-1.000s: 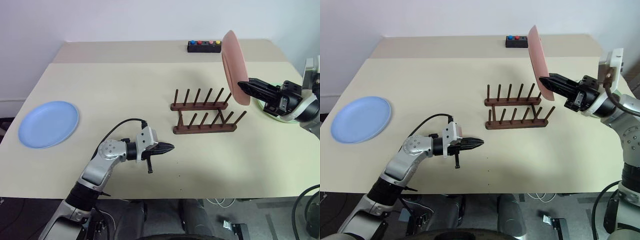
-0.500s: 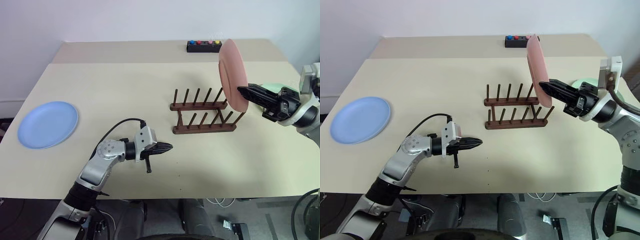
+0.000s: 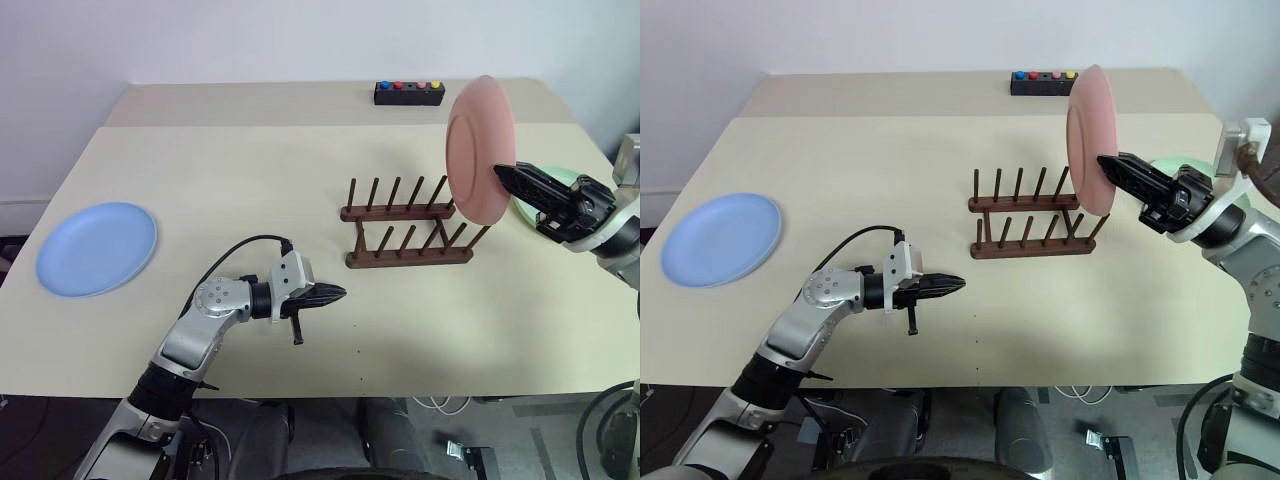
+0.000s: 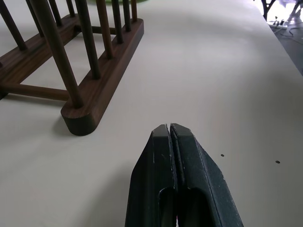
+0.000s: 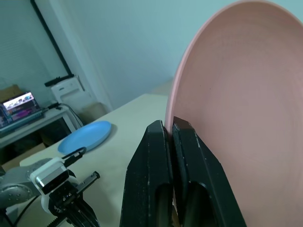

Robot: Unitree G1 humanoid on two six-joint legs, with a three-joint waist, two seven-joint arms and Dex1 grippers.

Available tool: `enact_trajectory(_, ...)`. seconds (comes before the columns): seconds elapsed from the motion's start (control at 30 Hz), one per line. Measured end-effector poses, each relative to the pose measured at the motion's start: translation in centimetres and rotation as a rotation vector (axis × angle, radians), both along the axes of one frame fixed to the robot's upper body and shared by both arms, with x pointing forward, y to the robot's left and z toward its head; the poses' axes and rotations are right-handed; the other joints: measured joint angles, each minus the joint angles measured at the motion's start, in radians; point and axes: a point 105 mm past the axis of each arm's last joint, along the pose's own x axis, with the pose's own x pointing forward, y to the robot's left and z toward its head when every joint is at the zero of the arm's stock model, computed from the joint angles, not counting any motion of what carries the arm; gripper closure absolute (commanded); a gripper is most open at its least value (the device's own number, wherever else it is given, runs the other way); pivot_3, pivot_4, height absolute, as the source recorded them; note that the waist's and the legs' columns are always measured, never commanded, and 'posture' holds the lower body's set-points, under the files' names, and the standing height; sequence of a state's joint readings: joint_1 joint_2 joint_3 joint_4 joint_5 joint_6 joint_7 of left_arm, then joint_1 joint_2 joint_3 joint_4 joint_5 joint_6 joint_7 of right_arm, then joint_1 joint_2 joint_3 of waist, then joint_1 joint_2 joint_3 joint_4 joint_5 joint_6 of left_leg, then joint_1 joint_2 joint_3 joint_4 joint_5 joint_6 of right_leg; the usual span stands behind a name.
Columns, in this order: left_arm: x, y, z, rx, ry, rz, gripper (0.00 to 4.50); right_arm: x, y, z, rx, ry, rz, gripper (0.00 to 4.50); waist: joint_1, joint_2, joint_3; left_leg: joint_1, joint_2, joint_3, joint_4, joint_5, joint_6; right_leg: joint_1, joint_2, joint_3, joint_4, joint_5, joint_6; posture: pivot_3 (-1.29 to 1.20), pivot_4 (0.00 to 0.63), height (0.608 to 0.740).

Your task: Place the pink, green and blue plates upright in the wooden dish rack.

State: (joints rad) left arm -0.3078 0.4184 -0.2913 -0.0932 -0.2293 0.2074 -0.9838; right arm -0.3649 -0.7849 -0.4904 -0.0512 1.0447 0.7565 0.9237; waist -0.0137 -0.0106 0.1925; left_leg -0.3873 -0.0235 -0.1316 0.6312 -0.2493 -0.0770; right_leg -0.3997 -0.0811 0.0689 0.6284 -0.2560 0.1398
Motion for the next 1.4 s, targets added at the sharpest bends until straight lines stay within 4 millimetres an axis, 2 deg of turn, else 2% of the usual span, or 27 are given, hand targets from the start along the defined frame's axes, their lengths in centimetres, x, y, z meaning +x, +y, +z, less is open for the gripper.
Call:
enact_trajectory(0.3, 0.0, 0.2, 0.0, 0.007, -0.001, 0.002, 4.50, 0.1, -1.2, -1.0, 0.086, 0.055, -0.024, 4.47, 0.000, 0.000, 0.000, 0.000, 0.000, 0.000, 0.000, 0.000, 0.000, 0.000, 0.000, 0.000, 0.000, 0.000, 0.000, 0.00, 0.150, 0.740)
enact_trajectory(0.43, 0.0, 0.2, -0.1, 0.008, -0.001, 0.002, 4.50, 0.1, -1.7, -1.6, 0.096, 0.080, -0.041, 3.14, 0.000, 0.000, 0.000, 0.000, 0.000, 0.000, 0.000, 0.000, 0.000, 0.000, 0.000, 0.000, 0.000, 0.000, 0.000, 0.00, 0.150, 0.740)
enact_trajectory(0.57, 0.0, 0.2, -0.1, 0.009, -0.001, 0.001, 4.50, 0.3, -2.1, -2.1, 0.087, 0.095, -0.074, 1.08, 0.000, 0.000, 0.000, 0.000, 0.000, 0.000, 0.000, 0.000, 0.000, 0.000, 0.000, 0.000, 0.000, 0.000, 0.000, 0.00, 0.150, 0.740)
enact_trajectory(0.9, 0.0, 0.2, 0.0, 0.009, 0.000, -0.004, 4.50, 1.2, -4.1, -1.9, -0.007, 0.020, -0.263, 1.08, -0.001, 0.001, 0.000, 0.000, 0.000, 0.000, 0.000, 0.000, 0.000, 0.000, 0.000, 0.000, 0.000, 0.000, 0.000, 0.00, 0.150, 0.740)
enact_trajectory(1.03, 0.0, 0.2, 0.0, 0.009, 0.000, -0.003, 4.50, 1.1, -6.1, -0.2, -0.026, -0.070, -0.403, 1.08, -0.001, 0.001, 0.000, 0.000, 0.000, 0.000, 0.000, 0.000, 0.000, 0.000, 0.000, 0.000, 0.000, 0.000, 0.000, 0.00, 0.150, 0.740)
enact_trajectory(1.13, 0.0, 0.2, 0.0, 0.010, 0.000, -0.003, 4.50, 0.6, -8.2, 1.5, -0.048, -0.146, -0.534, 1.08, 0.000, 0.001, 0.000, 0.000, 0.000, 0.000, 0.000, 0.000, 0.000, 0.000, 0.000, 0.000, 0.000, 0.000, 0.000, 0.00, 0.150, 0.740)
enact_trajectory(1.23, 0.0, 0.2, -0.1, 0.010, 0.000, -0.002, 4.50, -0.2, -10.2, 2.5, -0.081, -0.184, -0.643, 1.08, 0.000, 0.001, 0.000, 0.000, 0.000, 0.000, 0.000, 0.000, 0.000, 0.000, 0.000, 0.000, 0.000, 0.000, 0.000, 0.00, 0.150, 0.740)
enact_trajectory(1.3, 0.0, 0.2, -0.1, 0.010, 0.000, -0.002, 4.50, -0.4, -11.2, 1.8, -0.148, -0.170, -0.707, 1.08, -0.001, 0.001, 0.000, 0.000, 0.000, 0.000, 0.000, 0.000, 0.000, 0.000, 0.000, 0.000, 0.000, 0.000, 0.000, 0.00, 0.150, 0.740)
enact_trajectory(1.4, 0.0, 0.2, -0.1, 0.010, 0.001, -0.005, 4.50, -0.2, -13.3, -1.7, -0.396, -0.068, -0.825, 1.08, -0.001, 0.001, 0.000, 0.000, 0.000, 0.001, 0.000, 0.000, 0.000, 0.000, 0.000, 0.000, 0.000, 0.000, 0.000, 0.00, 0.150, 0.740)
